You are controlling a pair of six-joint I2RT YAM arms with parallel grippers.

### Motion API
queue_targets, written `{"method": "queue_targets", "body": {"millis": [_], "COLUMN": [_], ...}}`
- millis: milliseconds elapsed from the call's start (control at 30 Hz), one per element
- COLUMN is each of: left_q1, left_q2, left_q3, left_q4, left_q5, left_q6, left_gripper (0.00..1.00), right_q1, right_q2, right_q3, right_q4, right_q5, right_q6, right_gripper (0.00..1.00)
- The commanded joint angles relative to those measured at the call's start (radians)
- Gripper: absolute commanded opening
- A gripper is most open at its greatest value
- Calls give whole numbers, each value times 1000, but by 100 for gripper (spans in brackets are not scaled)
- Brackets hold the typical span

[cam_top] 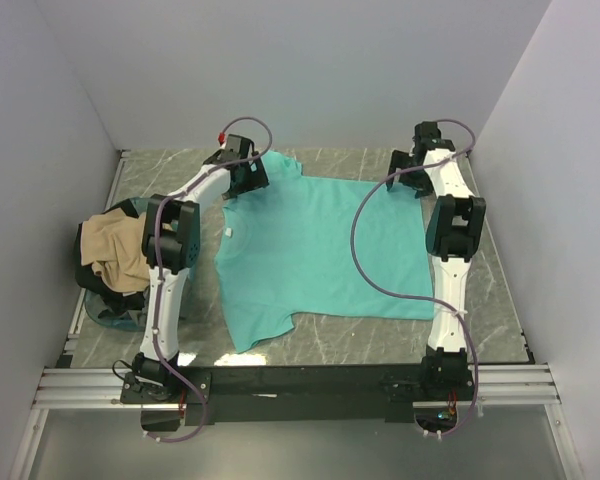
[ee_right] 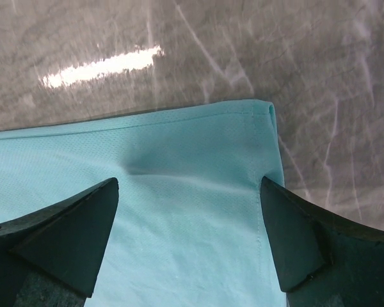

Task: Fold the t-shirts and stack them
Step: Fold the tshirt

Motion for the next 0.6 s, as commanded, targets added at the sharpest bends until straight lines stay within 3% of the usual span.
{"method": "queue_targets", "body": {"millis": [0,200,333,433,567], "left_q1": [11,11,9,3,-34], "left_q2": [41,-20,-134,-270,-431], "left_q3": [37,89,48,-19,-186], "left_q4": [-40,-60,-25,5,44], "left_q5": [37,23,44,47,24], "left_q6": [8,14,14,16,8], "left_gripper": [100,99,99,100,100], "right_q1": [-22,-22,-13,7,47], "right_q2": [2,-55,-217,-428,-611], "right_q3": [-36,0,-172,-323,-461], "right_q4": [77,55,116,200,232], "right_q5": [-7,31,49,89,173], "right_q6": [-17,1,16,30,59], "right_gripper": [98,98,98,98,98]}}
